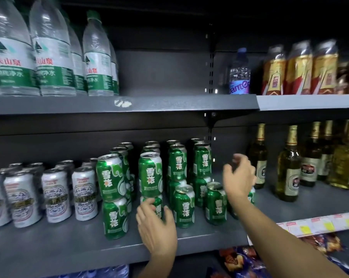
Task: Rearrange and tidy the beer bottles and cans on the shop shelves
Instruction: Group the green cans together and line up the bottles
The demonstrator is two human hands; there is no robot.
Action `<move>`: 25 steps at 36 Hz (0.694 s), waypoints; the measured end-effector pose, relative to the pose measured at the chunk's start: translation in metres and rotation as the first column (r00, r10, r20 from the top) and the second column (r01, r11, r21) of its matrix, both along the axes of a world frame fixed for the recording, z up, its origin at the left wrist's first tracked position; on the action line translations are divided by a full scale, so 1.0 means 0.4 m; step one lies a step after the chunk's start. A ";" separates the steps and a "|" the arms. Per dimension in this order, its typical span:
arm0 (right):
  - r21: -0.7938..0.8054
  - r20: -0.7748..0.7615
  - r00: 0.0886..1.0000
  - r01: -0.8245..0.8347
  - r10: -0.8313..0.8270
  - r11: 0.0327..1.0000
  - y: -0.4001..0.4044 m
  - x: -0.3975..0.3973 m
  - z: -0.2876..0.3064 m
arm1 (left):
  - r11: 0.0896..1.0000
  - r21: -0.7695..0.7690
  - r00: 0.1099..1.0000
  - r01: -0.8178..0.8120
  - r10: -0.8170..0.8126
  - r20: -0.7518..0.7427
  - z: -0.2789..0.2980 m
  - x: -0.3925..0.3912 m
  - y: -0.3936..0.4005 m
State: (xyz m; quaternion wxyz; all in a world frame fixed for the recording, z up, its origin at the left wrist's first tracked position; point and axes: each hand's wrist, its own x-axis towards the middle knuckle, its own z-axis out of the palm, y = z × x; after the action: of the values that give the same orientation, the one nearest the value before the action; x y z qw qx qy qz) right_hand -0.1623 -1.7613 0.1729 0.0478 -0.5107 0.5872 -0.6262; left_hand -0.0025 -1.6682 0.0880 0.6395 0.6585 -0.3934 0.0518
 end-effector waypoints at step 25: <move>0.035 -0.297 0.948 -0.114 0.119 0.993 -0.003 -0.114 0.018 | 0.827 0.325 0.884 0.458 -0.384 -0.268 0.007 -0.052 -0.149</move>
State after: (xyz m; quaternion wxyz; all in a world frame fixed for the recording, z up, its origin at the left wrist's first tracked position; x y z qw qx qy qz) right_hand -0.2078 -1.7626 0.1800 -0.0002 -0.6326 0.5618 -0.5331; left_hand -0.0233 -1.7279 0.0906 0.5300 0.6679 -0.4684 -0.2315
